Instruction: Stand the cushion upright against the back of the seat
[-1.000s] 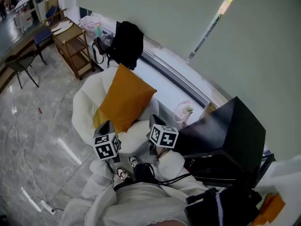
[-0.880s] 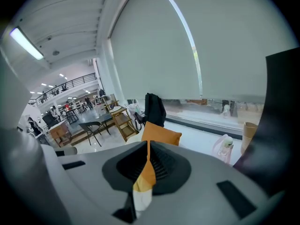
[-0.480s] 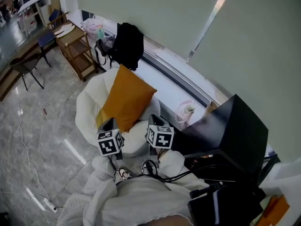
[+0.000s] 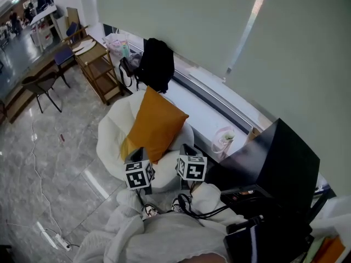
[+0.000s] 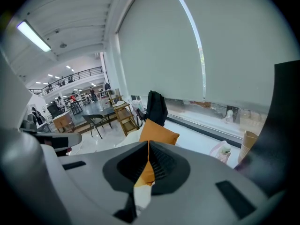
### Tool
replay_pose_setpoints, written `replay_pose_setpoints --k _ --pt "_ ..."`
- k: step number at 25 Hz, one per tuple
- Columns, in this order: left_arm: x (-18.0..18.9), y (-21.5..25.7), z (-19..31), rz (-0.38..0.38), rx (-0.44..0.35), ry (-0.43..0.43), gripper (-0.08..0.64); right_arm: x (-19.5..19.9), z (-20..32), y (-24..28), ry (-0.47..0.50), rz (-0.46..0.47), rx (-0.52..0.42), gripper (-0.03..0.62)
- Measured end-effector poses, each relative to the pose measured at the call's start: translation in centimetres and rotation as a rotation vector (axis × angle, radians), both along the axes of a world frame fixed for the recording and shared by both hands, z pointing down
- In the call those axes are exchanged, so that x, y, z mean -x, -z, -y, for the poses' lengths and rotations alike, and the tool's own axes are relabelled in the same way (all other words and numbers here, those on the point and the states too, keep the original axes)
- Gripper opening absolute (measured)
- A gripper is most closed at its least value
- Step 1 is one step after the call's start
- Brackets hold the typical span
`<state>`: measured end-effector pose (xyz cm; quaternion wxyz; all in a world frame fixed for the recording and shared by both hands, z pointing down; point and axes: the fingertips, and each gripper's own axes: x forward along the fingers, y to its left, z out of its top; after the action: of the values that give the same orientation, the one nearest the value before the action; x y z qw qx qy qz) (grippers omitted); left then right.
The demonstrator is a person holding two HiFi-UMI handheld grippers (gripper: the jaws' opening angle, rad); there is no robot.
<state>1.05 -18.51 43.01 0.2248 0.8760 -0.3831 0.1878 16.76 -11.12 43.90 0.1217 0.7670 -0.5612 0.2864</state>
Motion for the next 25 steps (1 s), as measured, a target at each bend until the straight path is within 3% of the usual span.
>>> replay_pose_setpoints --k 4,25 --pt "-0.21 0.19 0.00 0.006 -0.007 0.005 -0.003 0.06 0.37 0.35 0.037 -0.037 0.005 0.061" --pt "-0.58 0.05 -0.42 0.010 -0.010 0.016 -0.003 -0.21 0.36 0.37 0.050 -0.023 -0.005 0.061"
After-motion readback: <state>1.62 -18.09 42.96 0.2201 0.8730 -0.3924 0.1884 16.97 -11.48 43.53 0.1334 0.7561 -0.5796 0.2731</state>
